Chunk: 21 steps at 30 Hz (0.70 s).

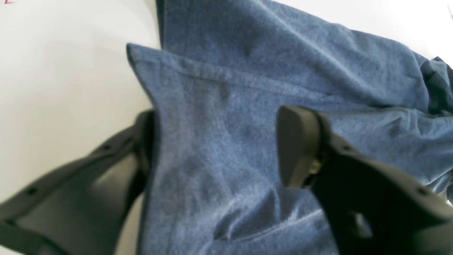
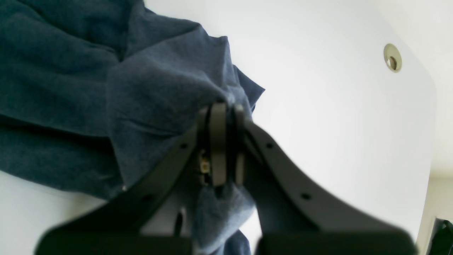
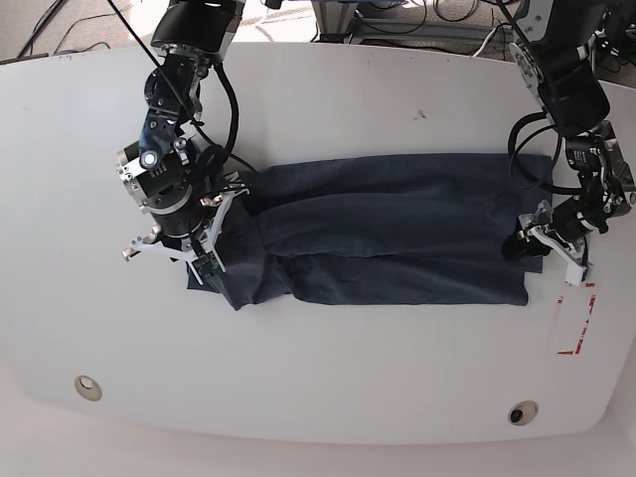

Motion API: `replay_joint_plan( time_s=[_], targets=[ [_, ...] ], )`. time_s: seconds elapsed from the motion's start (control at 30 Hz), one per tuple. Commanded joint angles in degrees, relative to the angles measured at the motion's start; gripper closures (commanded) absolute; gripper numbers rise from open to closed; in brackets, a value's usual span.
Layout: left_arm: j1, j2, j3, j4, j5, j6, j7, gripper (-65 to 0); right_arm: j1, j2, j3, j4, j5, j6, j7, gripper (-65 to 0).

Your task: Layout the t-shirt on the table in an organized manner, then fold the t-shirt properly

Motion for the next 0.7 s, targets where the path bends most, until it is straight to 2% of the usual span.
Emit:
replay_joint_plan(
  time_s=[0.0,0.4,0.5,0.67],
  targets=[
    [-1.4,-0.8,-0.1,1.0,-1.1,-0.3,-1.1,-28.3,1.0,0.1,-0.1,1.0,0.6,-0.4,1.3,0.0],
    [-1.4,-0.8,-0.1,1.1,-1.1,-0.1,-1.1,-3.6,1.0,0.1,-0.1,1.0,0.6,-0.4,1.3,0.0],
    [-1.4,-0.8,-0.1,1.3,-1.1,-0.1,-1.1,-1.1,1.0,0.1,-0.1,1.0,0.6,-0.4,1.3,0.0],
    [-1.4,-0.8,-0.1,1.4,-1.1,-0.1,-1.1,-1.0,1.0,0.1,-0.1,1.0,0.5,-0.4,1.3,0.0]
  ],
)
